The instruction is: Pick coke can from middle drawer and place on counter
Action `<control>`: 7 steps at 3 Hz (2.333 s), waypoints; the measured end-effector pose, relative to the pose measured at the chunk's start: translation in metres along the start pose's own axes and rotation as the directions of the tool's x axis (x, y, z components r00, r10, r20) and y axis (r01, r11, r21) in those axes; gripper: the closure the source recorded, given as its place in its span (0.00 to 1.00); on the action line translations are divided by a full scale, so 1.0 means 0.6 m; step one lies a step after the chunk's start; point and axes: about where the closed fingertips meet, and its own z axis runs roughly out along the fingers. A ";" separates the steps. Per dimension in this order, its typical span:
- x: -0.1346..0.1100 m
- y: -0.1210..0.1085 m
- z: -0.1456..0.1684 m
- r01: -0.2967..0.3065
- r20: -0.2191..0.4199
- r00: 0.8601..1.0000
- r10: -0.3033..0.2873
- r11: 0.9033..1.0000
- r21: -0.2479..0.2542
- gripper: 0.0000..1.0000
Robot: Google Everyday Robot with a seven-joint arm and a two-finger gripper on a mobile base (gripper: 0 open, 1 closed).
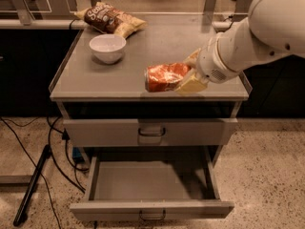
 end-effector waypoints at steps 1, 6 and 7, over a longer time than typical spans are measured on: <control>-0.015 -0.048 0.031 -0.002 0.004 1.000 0.002 1.000 0.015 1.00; 0.016 -0.114 0.156 -0.122 -0.028 0.992 0.121 0.991 -0.055 1.00; 0.023 -0.111 0.168 -0.137 -0.037 0.990 0.134 0.988 -0.070 1.00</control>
Offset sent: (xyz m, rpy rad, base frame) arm 0.0998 0.0155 -0.0129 0.0151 0.0082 -0.0399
